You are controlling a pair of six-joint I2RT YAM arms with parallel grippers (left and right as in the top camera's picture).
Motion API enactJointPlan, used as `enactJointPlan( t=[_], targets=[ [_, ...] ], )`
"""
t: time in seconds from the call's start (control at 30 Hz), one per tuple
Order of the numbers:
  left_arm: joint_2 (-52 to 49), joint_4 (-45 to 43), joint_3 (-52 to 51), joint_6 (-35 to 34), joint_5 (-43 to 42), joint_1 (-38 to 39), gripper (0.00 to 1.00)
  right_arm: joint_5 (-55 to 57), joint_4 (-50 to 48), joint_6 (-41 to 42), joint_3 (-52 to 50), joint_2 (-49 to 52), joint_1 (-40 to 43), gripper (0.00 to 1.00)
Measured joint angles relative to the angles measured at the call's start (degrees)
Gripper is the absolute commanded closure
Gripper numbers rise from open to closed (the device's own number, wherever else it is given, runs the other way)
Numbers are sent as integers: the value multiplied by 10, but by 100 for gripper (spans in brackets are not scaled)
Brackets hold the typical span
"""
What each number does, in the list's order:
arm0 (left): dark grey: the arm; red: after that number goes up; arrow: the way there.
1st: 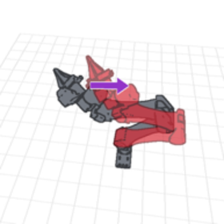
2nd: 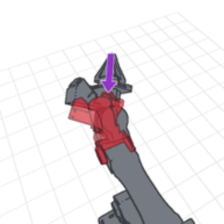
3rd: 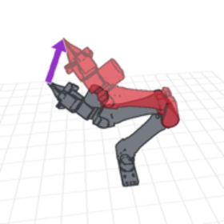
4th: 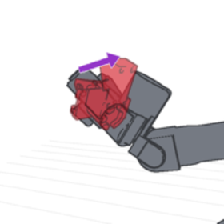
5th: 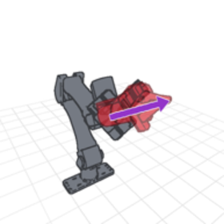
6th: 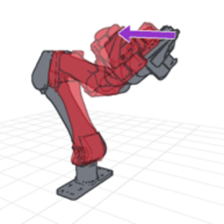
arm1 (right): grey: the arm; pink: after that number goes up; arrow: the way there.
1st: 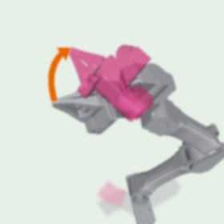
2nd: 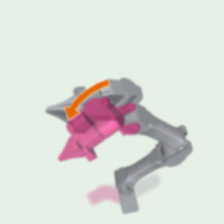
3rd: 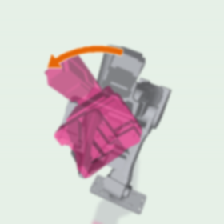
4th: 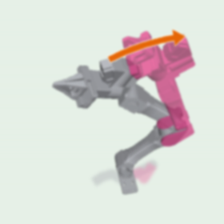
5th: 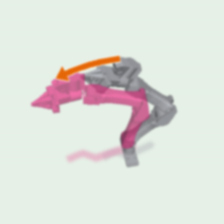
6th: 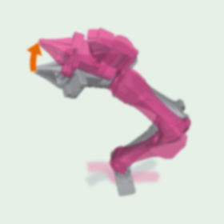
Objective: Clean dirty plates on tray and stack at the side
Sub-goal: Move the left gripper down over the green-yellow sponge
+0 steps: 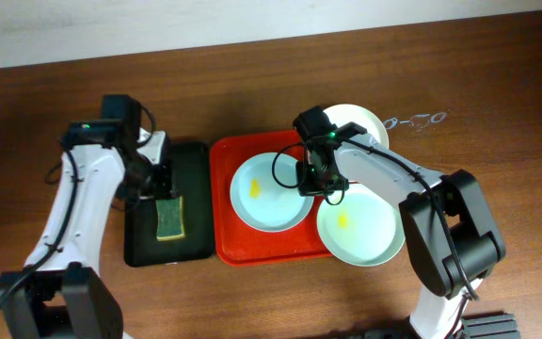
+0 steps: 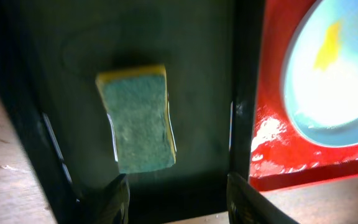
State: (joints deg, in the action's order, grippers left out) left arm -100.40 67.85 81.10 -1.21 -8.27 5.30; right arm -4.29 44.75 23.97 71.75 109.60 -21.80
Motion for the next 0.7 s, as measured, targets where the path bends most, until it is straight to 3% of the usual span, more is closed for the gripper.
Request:
enactJointPlan(
  t=[0.33,0.7],
  targets=[
    [0,-89,-109,-64,57,29,51,0,0,0,0,0,0,96],
    [0,-143,-143,-73,103,29,45,0,0,0,0,0,0,96]
  ],
)
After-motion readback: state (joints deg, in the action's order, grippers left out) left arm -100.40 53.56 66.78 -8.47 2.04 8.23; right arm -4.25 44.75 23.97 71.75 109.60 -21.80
